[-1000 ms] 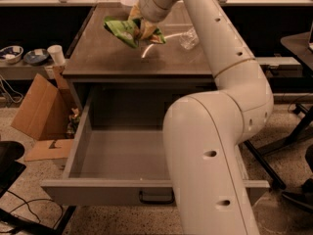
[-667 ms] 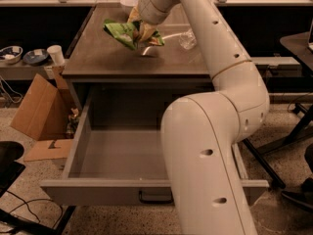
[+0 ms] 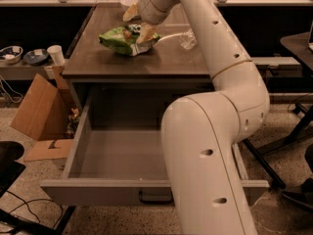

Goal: Pick green rice chip bag from top drawer and place on counter

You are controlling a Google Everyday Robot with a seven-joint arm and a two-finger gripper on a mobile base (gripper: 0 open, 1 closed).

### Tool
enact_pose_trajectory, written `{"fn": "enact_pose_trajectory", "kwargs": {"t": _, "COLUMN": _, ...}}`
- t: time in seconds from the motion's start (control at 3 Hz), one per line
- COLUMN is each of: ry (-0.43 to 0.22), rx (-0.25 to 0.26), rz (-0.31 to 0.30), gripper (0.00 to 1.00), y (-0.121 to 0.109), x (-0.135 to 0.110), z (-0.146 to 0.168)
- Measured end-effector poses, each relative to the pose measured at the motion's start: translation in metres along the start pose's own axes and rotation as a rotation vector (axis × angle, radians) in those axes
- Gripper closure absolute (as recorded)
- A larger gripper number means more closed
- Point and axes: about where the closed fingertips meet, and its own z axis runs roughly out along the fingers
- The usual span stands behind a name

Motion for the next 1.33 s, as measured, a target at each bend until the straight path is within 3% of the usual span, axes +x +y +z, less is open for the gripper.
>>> {"fn": "enact_pose_trajectory", "kwargs": {"t": 0.33, "ry": -0.001, "rx": 0.000, "rz": 0.000, "gripper": 0.00, "y": 0.000, "x": 0.000, "z": 0.001}}
{"fn": "enact_pose_trajectory", "kwargs": {"t": 0.67, "ry": -0.001, "rx": 0.000, "rz": 0.000, "gripper": 0.00, "y": 0.000, "x": 0.000, "z": 0.001}}
{"fn": "enact_pose_trajectory", "kwargs": {"t": 1.0, "ry": 0.041, "rx": -0.003, "rz": 0.017, "gripper": 0.00, "y": -0.008, "x": -0.004, "z": -0.017}}
{"fn": "enact_pose_trajectory", "kwargs": {"t": 1.33, "ry": 0.212, "rx": -0.016, "rz": 0.069, "gripper": 0.00, "y": -0.036, "x": -0.021, "z": -0.072}}
